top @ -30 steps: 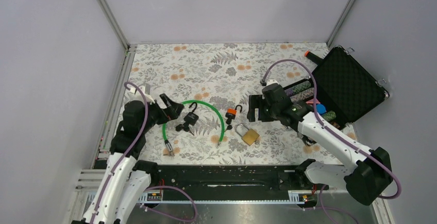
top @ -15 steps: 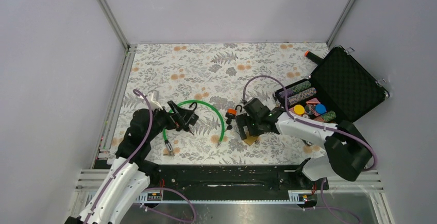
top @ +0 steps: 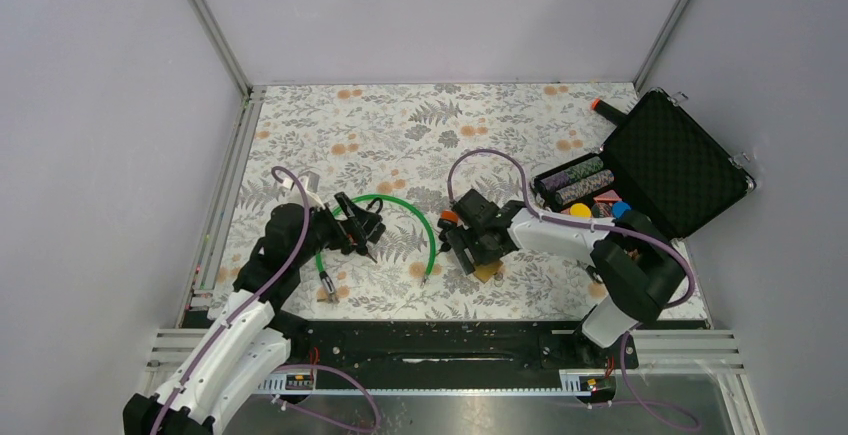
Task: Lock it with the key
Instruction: Pick up the lock from the center of the board.
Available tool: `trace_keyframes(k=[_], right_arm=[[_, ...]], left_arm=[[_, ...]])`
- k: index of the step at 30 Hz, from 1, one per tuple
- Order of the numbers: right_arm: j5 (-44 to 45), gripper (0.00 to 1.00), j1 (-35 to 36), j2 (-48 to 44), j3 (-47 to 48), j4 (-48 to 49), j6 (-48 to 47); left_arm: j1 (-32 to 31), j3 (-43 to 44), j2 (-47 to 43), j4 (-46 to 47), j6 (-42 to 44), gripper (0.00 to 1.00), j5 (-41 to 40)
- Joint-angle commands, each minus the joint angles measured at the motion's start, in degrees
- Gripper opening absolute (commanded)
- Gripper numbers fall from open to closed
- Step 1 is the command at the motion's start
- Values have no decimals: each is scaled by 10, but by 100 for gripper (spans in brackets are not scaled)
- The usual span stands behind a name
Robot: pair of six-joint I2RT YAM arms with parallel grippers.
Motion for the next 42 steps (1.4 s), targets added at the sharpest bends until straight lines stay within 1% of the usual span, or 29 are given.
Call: trace_keyframes(k=[1, 2, 5, 6, 8, 13, 16, 20, 25, 31, 34, 37, 42], right_arm=[[37, 78, 7, 24, 22, -28, 6], [43, 75, 8, 26, 22, -27, 8], [45, 60, 8, 25, 24, -27, 13], [43, 57, 8, 20, 24, -25, 16], [39, 55, 8, -2, 25, -19, 26], [42, 54, 8, -88, 42, -7, 78], [37, 54, 8, -134, 55, 13, 143], [36, 55, 7, -176, 73, 34, 288], [42, 57, 7, -196, 77, 73, 481], [64, 57, 7, -215, 65, 85, 664], [70, 57, 7, -231, 53, 90, 710], [74, 57, 7, -246, 42, 101, 731], [50, 57, 7, -253, 33, 122, 738]], left_arm=[[-2, 30, 2, 27, 11, 99, -25], [-1, 31, 3, 28, 11, 99, -25], [-1, 33, 8, 28, 10, 99, -25], [-1, 33, 7, 28, 8, 99, -24], [-2, 32, 9, 31, 7, 99, -20], [-7, 23, 16, 60, 5, 99, 11], [-21, 17, 22, 85, 2, 99, 25], [-54, 11, 28, 140, 2, 99, 38], [-116, 8, 57, 218, 25, 99, 38], [-189, -1, 108, 321, 52, 98, 48], [-211, 12, 142, 327, 59, 97, 33], [-226, 29, 182, 356, 45, 95, 33], [-240, 71, 256, 370, 10, 85, 1]])
